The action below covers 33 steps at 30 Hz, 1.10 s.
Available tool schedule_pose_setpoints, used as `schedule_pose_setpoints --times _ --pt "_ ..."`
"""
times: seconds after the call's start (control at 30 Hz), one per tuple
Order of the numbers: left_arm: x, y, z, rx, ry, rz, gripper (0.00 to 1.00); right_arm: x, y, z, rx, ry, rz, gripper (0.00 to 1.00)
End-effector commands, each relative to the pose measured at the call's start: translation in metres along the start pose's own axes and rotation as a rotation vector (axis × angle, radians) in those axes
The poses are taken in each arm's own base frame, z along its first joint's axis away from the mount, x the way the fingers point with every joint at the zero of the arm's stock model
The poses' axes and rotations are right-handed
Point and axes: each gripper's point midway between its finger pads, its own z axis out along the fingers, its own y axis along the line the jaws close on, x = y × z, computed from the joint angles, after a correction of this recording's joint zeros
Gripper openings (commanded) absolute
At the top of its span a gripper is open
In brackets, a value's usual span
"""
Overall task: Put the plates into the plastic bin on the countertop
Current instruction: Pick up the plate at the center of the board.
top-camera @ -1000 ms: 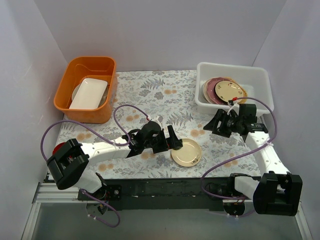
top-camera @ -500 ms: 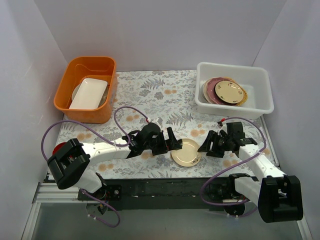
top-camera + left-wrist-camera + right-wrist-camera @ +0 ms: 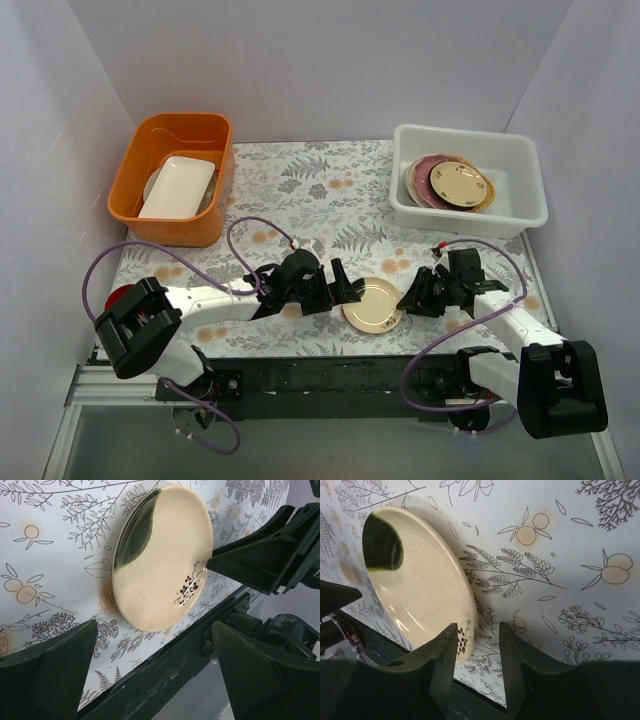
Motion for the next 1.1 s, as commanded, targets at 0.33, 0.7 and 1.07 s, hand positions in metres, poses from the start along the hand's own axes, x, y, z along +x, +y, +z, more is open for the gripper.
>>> schedule_pose_setpoints --times 0.33,0.7,1.07 --pt "-0.01 -0.016 -0.005 0.035 -0.027 0.009 0.98 0.018 -0.018 0.016 0.064 0.014 0.008 0.42" --pt "-0.009 -0.013 -0.008 0.033 -0.031 0.004 0.98 0.027 -0.031 0.021 0.101 0.031 0.02 0.19" --pt "-0.014 -0.021 -0.006 0.035 -0.036 0.017 0.98 0.021 -0.027 0.02 0.099 0.033 0.003 0.01"
